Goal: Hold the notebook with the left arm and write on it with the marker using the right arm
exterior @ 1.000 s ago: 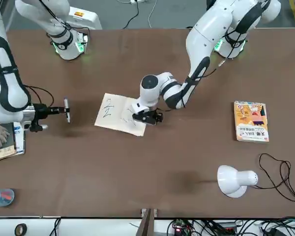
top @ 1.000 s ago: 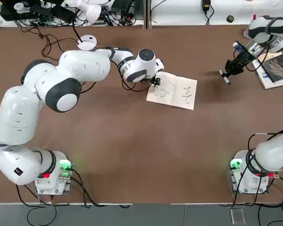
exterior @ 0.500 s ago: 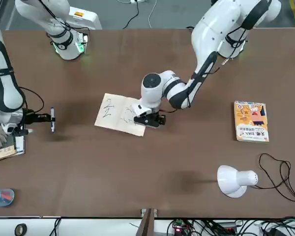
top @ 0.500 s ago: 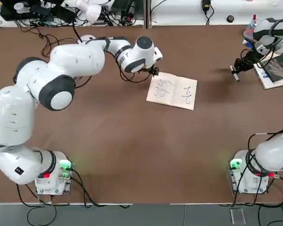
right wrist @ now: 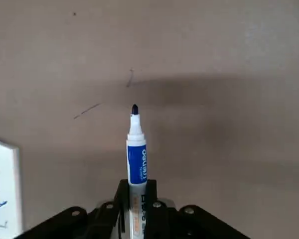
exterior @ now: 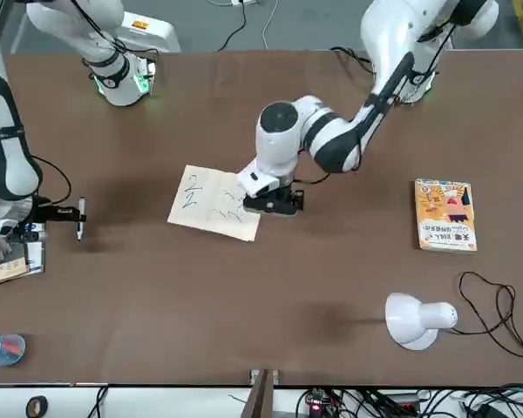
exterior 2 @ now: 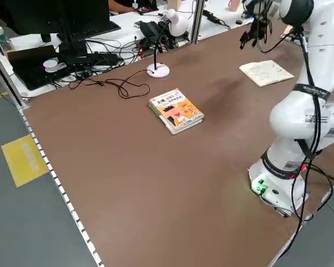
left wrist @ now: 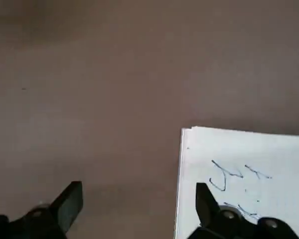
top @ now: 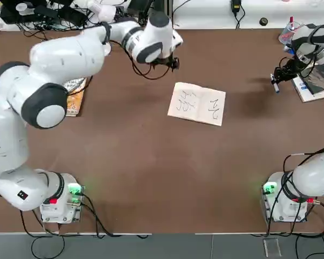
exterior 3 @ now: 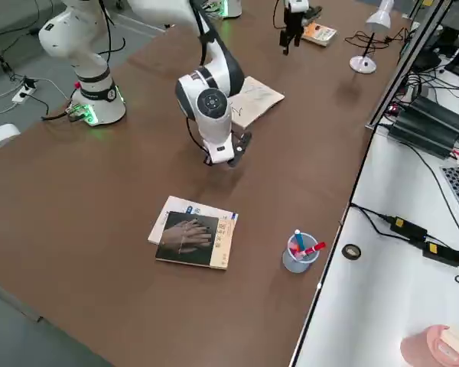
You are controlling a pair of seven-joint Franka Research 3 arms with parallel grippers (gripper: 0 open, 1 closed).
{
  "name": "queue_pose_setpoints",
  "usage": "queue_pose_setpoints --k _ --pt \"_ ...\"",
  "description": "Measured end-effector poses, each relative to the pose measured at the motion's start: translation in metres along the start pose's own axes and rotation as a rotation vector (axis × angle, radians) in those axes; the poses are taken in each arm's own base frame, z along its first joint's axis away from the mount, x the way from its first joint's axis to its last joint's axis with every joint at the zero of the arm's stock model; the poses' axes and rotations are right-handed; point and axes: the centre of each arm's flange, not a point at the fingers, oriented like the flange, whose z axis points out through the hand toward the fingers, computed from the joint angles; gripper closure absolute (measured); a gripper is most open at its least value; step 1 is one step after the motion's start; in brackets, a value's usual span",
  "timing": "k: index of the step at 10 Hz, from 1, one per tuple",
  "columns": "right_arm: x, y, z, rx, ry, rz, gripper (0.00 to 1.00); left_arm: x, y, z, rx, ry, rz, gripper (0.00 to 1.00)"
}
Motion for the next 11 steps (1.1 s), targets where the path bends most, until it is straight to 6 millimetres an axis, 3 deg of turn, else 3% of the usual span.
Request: queue_pose_setpoints --k 7,8,11 --pt "0.006 0.000 0.018 -0.040 0.013 -0.008 0.83 0.063 -0.098 -0.083 0.012 0.064 -0.091 0.00" --pt "0.007 -0.001 0.017 -0.042 0.016 -0.010 0.78 0.074 -0.113 -0.093 0.011 0.080 -0.100 0.00" --pt "0.011 -0.003 0.012 -0.044 0.028 -0.017 0.49 0.093 -0.156 -0.113 0.028 0.088 -0.117 0.00"
